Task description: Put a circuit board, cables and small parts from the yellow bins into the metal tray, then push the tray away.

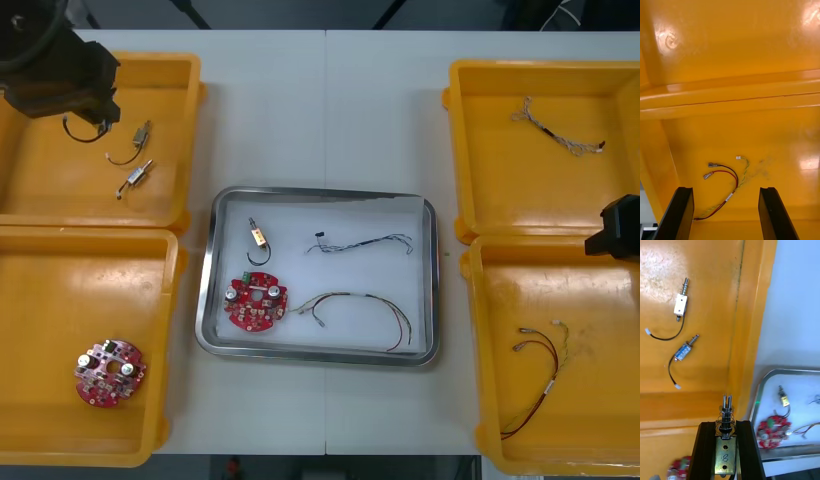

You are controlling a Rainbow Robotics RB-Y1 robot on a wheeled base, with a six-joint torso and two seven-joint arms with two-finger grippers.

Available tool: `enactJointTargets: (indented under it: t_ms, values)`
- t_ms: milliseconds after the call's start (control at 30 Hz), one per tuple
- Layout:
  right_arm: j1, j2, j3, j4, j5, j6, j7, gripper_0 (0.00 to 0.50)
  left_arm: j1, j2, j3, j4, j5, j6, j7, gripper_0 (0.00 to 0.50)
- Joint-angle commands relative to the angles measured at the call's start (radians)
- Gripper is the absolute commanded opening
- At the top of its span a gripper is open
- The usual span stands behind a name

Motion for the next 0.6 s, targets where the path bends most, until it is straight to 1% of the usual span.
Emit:
enactJointTargets:
  t_ms: [33,67,167,200,267,333,433,500,533,600]
  values:
    - [0.018,-0.038,-0.027,-0.038,-0.011,0.004,0.025,0.500,0.004,-0.001,0.024,-0.153,-0.037,0.009,0.078,0.000]
    - [0.018,-0.040,-0.027,-0.038,-0.011,0.004,0.028,0.500,0.012,-0.004,0.026,-0.175,-0.049,0.009,0.104,0.000]
    - [0.022,-0.040,-0.027,-0.036,-0.011,0.004,0.040,0.500,0.061,-0.030,0.024,-0.310,-0.133,0.012,0.297,0.000]
    - [0.022,-0.038,-0.027,-0.038,-0.011,0.004,0.043,0.500,0.076,-0.039,0.024,-0.345,-0.159,0.023,0.327,0.000]
    - [0.025,-0.038,-0.027,-0.038,-0.011,0.004,0.049,0.500,0.091,-0.056,0.015,-0.386,-0.187,0.043,0.360,0.000]
    - [0.027,-0.038,-0.027,-0.041,-0.009,0.004,0.052,0.500,0.102,-0.071,0.001,-0.414,-0.205,0.058,0.393,0.000]
    - [0.030,-0.038,-0.027,-0.045,-0.009,0.004,0.055,0.500,0.107,-0.103,-0.040,-0.448,-0.256,0.075,0.455,0.000]
    - [0.033,-0.038,-0.027,-0.048,-0.005,0.004,0.058,0.500,0.108,-0.145,-0.074,-0.463,-0.327,0.092,0.501,0.000]
    - [0.034,-0.038,-0.027,-0.050,-0.003,0.004,0.060,0.500,0.110,-0.154,-0.082,-0.465,-0.340,0.095,0.512,0.000]
    - [0.039,-0.038,-0.027,-0.055,0.002,0.004,0.065,0.500,0.110,-0.195,-0.114,-0.465,-0.403,0.103,0.555,0.000]
